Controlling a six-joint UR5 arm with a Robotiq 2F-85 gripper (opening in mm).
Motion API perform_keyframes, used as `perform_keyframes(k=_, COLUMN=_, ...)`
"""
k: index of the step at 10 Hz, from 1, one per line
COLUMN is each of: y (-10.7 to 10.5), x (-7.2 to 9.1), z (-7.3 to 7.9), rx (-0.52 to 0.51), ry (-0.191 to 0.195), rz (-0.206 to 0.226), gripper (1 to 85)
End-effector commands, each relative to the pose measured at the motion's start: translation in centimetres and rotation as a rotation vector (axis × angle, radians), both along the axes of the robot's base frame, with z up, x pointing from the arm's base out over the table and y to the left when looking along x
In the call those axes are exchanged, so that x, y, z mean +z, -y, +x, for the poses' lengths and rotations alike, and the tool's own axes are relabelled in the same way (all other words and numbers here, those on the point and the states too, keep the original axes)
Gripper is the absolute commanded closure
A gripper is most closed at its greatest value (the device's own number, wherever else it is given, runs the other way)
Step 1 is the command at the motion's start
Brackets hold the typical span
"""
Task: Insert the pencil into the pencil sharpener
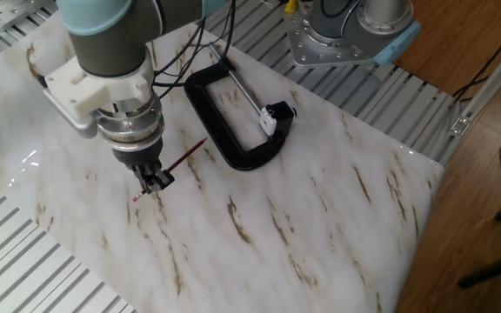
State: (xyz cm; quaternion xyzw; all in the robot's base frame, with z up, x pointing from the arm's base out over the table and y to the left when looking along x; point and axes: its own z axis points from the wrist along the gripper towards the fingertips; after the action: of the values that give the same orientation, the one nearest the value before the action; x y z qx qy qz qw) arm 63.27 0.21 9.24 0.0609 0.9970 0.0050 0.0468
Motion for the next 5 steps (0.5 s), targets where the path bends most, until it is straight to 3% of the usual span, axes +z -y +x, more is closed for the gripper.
perform_keyframes(k=1, y=-0.5, x=2.1, z=-2.2, rx=-0.038, ry=-0.037, rz=0.018, gripper=84.7)
perform_keyframes(k=2, y=-0.3, x=3.2, z=-3.8, rx=-0.037, ry=-0.031, rz=0.027, gripper=84.7)
perform_keyframes(k=4, y=-0.5, x=5.2, z=-6.1, rx=-0.041, ry=0.019, rz=0.049, gripper=84.7)
perform_keyframes(k=5, y=-0.8, x=5.4, z=-6.8, rx=-0.046, ry=0.036, rz=0.057, gripper=84.7)
